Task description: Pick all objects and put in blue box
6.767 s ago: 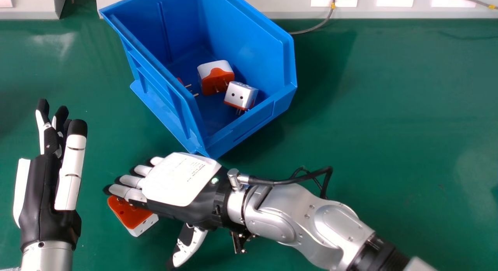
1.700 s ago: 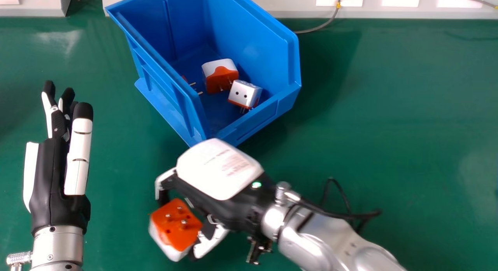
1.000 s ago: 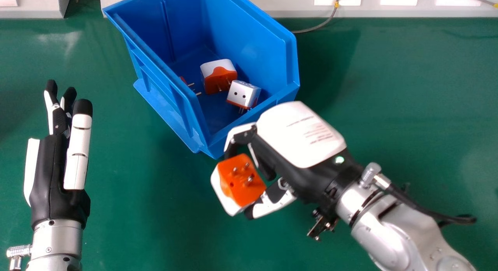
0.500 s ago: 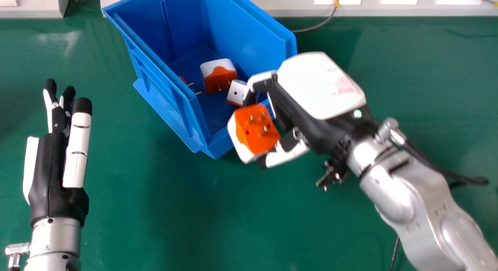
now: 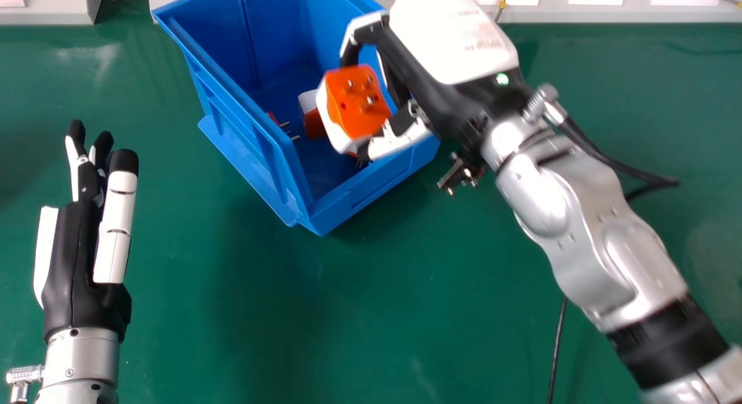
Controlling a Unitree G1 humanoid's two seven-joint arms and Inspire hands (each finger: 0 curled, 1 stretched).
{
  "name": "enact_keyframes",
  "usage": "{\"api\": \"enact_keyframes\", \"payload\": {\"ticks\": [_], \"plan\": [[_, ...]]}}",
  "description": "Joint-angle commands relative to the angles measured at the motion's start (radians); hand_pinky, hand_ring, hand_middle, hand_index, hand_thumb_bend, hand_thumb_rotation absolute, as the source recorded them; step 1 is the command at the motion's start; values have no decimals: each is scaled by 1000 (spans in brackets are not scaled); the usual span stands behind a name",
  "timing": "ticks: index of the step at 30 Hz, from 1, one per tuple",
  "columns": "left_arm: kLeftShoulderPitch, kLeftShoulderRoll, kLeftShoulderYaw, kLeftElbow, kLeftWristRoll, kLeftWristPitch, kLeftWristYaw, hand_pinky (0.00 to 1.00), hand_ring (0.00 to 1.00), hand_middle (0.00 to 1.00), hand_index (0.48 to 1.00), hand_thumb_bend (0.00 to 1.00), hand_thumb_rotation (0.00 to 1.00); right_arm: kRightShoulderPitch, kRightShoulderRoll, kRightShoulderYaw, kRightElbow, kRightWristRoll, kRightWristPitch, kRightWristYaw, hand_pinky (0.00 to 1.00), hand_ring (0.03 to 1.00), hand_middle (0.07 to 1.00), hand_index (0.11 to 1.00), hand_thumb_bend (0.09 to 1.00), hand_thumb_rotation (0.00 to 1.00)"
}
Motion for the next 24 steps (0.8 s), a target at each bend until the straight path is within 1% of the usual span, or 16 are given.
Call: {"api": "enact_keyframes", "payload": {"ticks": [1,6,10,12,16,19,22,24], "plan": [[5,-3,1,-28,-5,-9,2,1000,1000,1000,1000,577,900,-98,21,7,62,-1,-8,-46,25,78,152,469,490,144],[6,-3,2,-21,-9,-10,-1,1000,1000,1000,1000,586,901,-254,86,45,305,-6,7,-109,23,76,150,469,490,144],[10,-5,0,-38,-12,2,-1,1000,1000,1000,1000,583,901,-366,143,81,503,-6,20,-166,25,80,153,469,490,144],[15,-8,-2,-48,-12,8,1,1000,1000,1000,1000,577,901,-413,170,99,583,-5,29,-186,27,83,158,469,491,144],[22,-13,-2,-62,-11,15,2,1000,1000,1000,1000,565,900,-499,216,130,744,2,35,-218,32,90,172,474,493,144],[26,-14,1,-66,-12,16,-1,1000,1000,1000,1000,560,899,-554,248,149,850,8,38,-235,36,96,181,475,495,145],[36,-20,0,-79,-7,15,2,1000,1000,1000,1000,563,899,-590,276,164,935,15,31,-255,39,99,186,477,496,144],[36,-20,2,-72,-6,9,1,1000,1000,1000,1000,565,899,-606,289,178,979,13,32,-263,40,101,188,478,498,143]]}}
